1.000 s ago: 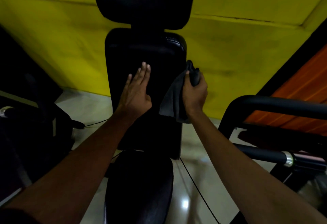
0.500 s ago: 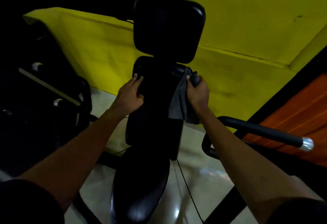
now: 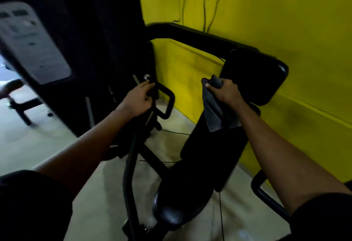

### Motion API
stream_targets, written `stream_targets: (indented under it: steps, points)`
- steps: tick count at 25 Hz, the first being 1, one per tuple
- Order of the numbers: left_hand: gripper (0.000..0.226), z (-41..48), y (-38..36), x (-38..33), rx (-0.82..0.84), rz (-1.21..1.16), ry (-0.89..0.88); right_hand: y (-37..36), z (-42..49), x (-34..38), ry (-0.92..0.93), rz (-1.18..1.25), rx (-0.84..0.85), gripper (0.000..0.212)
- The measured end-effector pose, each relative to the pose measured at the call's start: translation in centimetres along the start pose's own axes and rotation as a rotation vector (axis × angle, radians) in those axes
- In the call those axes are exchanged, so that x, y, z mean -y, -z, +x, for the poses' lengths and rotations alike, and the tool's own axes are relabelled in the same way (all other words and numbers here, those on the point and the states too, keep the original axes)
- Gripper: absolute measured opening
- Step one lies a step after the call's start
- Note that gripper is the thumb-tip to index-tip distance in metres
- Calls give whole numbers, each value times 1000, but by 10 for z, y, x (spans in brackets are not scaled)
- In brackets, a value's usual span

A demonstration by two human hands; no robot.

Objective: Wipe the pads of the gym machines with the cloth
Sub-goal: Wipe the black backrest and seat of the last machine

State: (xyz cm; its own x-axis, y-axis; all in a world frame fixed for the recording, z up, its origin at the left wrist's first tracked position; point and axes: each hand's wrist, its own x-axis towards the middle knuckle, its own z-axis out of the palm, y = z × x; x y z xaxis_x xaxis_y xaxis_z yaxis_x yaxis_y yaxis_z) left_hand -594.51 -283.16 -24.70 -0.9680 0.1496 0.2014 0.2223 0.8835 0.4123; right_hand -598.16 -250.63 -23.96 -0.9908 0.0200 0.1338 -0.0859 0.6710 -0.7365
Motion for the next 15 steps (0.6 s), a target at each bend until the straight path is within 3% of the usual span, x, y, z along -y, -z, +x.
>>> stream_targets:
  steps: [6, 15]
  points:
    - [63, -93, 96, 65, -178, 11, 187, -60, -5, 130, 229, 33, 126, 42]
    - [61, -320, 246, 142, -425, 159, 501, -181, -111, 353, 605, 33, 422, 34]
